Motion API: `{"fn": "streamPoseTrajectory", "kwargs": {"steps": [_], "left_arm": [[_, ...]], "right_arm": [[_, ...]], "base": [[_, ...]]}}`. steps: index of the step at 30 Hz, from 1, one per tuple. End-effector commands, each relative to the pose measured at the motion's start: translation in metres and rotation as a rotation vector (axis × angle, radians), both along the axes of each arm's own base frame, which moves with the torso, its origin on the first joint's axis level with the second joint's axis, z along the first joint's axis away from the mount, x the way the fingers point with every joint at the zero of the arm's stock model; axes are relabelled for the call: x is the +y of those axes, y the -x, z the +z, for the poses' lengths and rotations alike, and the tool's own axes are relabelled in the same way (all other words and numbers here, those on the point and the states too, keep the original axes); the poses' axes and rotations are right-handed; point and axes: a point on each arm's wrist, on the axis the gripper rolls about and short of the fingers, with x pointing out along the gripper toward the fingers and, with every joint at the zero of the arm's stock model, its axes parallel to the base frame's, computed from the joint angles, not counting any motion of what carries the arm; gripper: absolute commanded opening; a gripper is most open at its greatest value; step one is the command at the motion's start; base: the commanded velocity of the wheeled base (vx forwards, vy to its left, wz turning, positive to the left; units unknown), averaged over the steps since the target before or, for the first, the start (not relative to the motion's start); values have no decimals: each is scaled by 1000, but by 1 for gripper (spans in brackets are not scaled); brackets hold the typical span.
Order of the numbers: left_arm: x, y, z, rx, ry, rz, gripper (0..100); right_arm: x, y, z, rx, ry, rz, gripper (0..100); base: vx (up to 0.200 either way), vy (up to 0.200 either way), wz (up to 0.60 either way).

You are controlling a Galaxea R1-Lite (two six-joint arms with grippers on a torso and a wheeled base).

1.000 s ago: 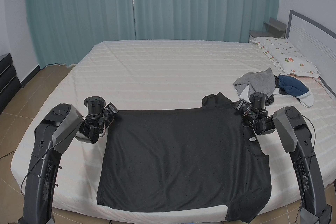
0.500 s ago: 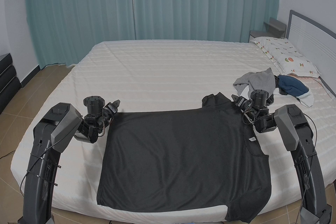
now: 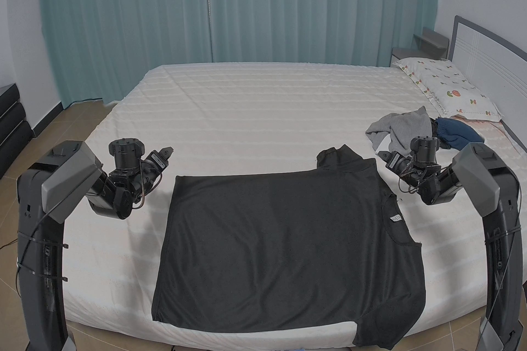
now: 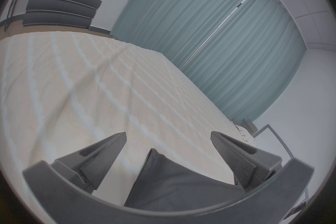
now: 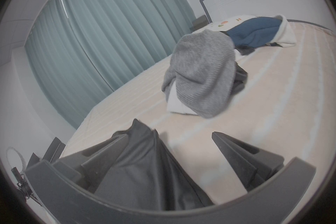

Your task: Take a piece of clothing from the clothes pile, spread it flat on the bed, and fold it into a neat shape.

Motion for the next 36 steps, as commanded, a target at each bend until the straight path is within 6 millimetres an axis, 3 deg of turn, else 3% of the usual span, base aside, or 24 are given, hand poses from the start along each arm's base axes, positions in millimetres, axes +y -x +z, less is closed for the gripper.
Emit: {"fn": "streamPoseTrajectory", "kwargs": {"steps": [1, 5, 7, 10, 11, 15, 19, 28, 36], "left_arm": [[-10, 99, 35, 120, 9, -56, 100], [-20, 142, 23, 222, 2, -96, 100], [-28, 175, 18, 265, 25, -144, 100], [-31, 187, 17, 276, 36, -163, 100], [-37, 211, 14, 302, 50, -199, 100], [-46, 236, 6, 345, 58, -242, 100], [-46, 242, 2, 357, 91, -231, 100], [-42, 243, -3, 344, 151, -236, 100], [-45, 240, -6, 341, 164, -241, 100]], "right_arm": [[6, 146, 75, 128, -156, 65, 100], [19, 202, 63, 243, -186, 135, 100], [23, 232, 54, 261, -203, 171, 100], [25, 241, 49, 274, -207, 188, 100], [26, 259, 41, 295, -204, 219, 100], [30, 278, 34, 312, -216, 251, 100], [29, 287, 29, 334, -222, 262, 100], [27, 290, 25, 364, -252, 291, 100], [28, 290, 19, 395, -249, 296, 100]], "base": [[0, 0, 0], [-50, 0, 0], [-200, 0, 0], [-200, 0, 0], [-200, 0, 0], [-200, 0, 0], [-200, 0, 0], [0, 0, 0], [0, -200, 0]]}}
